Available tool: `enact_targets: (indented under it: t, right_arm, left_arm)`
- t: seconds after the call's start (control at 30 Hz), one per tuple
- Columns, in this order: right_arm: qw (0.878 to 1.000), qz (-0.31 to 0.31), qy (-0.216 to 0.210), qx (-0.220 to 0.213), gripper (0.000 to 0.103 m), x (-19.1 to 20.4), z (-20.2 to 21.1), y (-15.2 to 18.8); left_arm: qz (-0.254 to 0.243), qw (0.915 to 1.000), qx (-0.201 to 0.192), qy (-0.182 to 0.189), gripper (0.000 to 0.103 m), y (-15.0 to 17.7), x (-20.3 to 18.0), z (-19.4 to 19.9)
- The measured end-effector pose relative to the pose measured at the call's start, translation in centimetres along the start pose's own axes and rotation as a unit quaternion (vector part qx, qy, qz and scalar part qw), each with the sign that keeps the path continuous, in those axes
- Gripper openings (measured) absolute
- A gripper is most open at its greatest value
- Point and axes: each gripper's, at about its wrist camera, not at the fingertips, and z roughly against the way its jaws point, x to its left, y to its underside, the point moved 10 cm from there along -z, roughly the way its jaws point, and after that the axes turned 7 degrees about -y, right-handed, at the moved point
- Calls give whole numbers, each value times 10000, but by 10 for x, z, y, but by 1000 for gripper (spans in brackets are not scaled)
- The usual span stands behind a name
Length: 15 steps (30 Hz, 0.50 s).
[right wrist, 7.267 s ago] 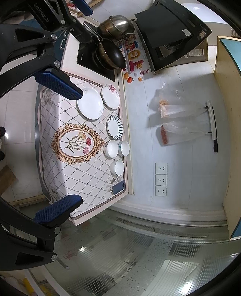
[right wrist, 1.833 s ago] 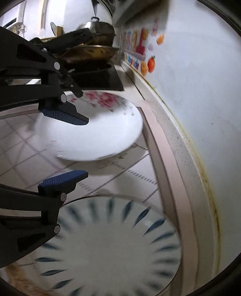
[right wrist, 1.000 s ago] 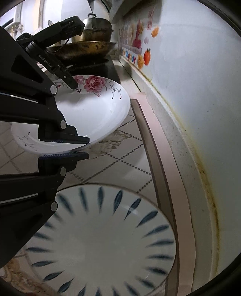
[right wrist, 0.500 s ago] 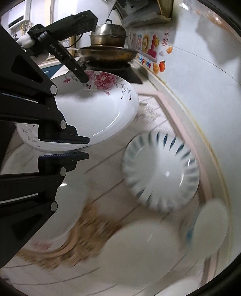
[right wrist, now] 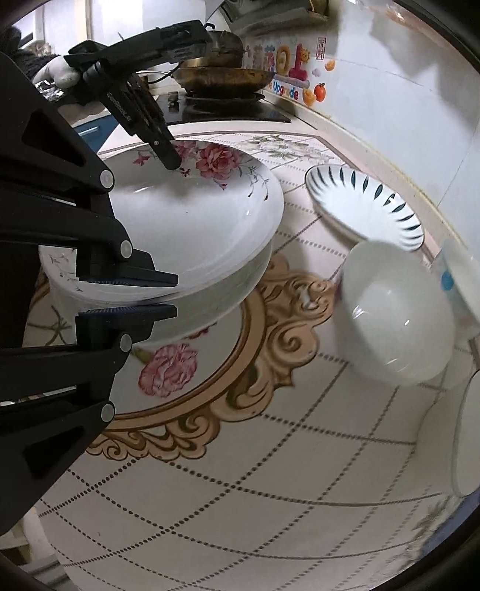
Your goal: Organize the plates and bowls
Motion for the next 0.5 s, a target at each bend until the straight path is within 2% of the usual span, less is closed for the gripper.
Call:
enact_targets:
  t: [0.5]
  right_arm:
    - [9999, 56, -72, 88, 11, -5, -12, 7]
  left_arm:
    - [-25, 9989, 133, -448, 23, 2, -1, -20]
